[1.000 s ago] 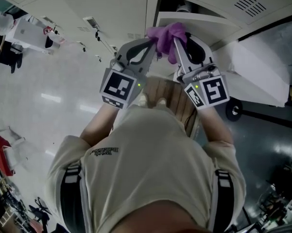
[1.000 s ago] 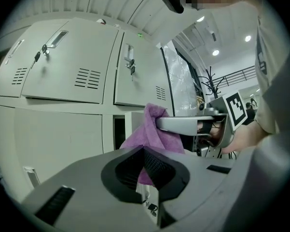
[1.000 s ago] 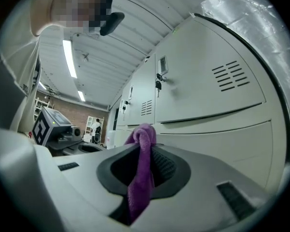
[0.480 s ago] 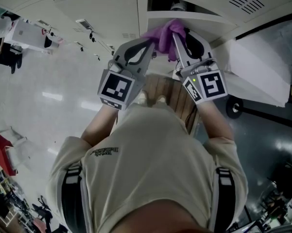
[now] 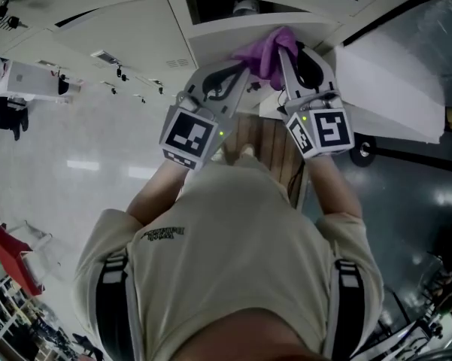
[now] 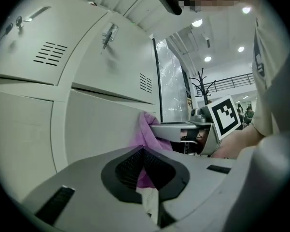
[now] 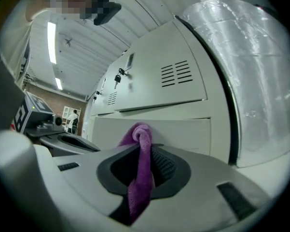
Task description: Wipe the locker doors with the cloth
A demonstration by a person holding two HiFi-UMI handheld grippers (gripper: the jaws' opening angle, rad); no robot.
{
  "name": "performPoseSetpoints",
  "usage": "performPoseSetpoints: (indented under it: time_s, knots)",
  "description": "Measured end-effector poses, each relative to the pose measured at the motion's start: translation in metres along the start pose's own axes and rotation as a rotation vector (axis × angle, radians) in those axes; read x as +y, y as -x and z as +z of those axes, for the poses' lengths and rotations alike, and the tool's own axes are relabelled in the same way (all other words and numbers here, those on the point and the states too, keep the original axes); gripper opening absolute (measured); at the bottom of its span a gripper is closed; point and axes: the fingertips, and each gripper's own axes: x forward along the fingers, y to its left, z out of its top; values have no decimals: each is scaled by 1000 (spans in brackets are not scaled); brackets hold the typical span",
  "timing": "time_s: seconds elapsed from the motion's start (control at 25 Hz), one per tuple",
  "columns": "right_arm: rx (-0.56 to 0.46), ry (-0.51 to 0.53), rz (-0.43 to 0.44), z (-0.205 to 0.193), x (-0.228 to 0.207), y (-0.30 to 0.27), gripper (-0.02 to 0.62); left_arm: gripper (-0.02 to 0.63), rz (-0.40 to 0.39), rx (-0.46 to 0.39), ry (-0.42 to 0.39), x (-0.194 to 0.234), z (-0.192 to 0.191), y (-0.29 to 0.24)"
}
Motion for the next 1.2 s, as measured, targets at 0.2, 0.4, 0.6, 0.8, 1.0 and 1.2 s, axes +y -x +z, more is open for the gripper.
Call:
performPoseSetpoints:
  time_s: [0.2, 0.4, 0.6, 0.8, 1.0, 1.2]
  knots:
    - [12, -17, -109, -4, -30, 11, 48, 0, -69, -4, 1, -15, 1, -24]
    - [9, -20, -137, -4, -35, 11, 48, 0, -109, 2, -4, -23, 0, -40]
    - [-7, -41, -110, -2, -31, 15, 48, 0, -106, 1, -6, -18, -1, -35]
    - [-27, -65, -26, -5, -3, 18, 48, 0, -72, 7, -7, -10, -8, -13]
    - [13, -86, 110, -26, 48, 8, 48, 0, -19, 44, 23, -2, -26, 18]
    - [42, -107, 214, -49, 90, -4, 48, 0, 47, 106, 44, 8, -53, 46]
